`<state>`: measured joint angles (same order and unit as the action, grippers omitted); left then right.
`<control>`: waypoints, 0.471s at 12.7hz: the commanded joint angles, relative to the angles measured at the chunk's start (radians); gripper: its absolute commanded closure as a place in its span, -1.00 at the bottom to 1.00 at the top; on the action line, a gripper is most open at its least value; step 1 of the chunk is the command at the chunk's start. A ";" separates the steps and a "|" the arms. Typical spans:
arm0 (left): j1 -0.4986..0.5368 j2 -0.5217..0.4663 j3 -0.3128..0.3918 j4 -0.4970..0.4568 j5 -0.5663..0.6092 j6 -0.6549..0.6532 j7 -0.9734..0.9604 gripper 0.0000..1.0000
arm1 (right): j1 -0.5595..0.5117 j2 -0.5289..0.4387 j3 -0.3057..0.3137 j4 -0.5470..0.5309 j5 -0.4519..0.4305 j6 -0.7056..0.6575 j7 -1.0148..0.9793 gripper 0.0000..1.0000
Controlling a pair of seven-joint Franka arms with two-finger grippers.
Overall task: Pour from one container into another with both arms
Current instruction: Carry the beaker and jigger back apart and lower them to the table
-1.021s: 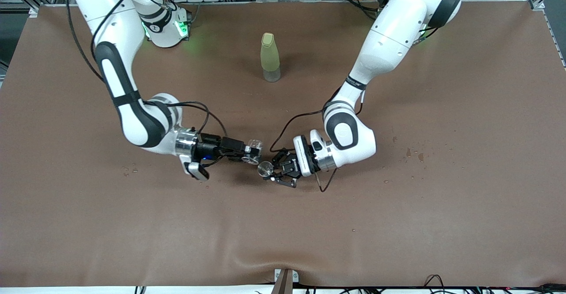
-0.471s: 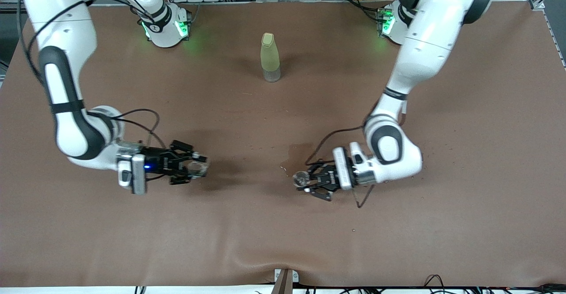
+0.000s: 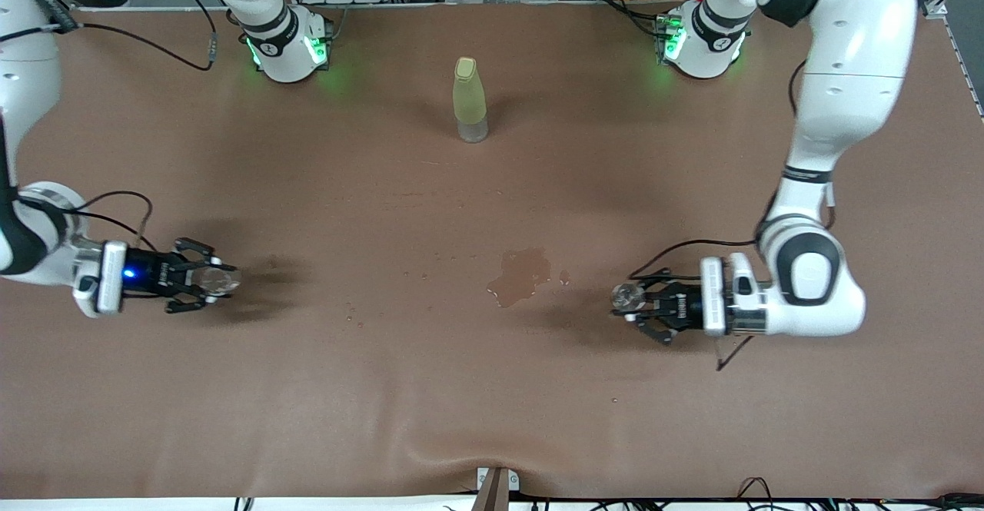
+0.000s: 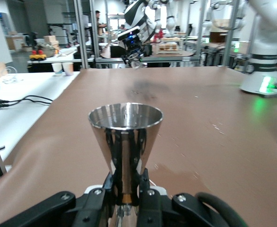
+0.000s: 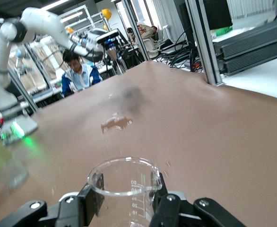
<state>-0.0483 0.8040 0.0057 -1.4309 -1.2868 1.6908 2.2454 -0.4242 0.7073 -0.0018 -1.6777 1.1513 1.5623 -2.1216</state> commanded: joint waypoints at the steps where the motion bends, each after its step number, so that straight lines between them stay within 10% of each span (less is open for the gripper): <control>1: 0.097 -0.014 -0.013 -0.034 0.066 -0.100 0.097 1.00 | -0.125 0.092 0.026 0.041 -0.041 -0.089 -0.205 0.61; 6: 0.272 0.046 -0.012 -0.037 0.175 -0.204 0.281 1.00 | -0.148 0.293 0.026 0.202 -0.156 -0.219 -0.455 0.32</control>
<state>0.1760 0.8354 0.0058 -1.4665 -1.1423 1.5159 2.4687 -0.5765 0.9284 0.0064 -1.5638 1.0330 1.3760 -2.5277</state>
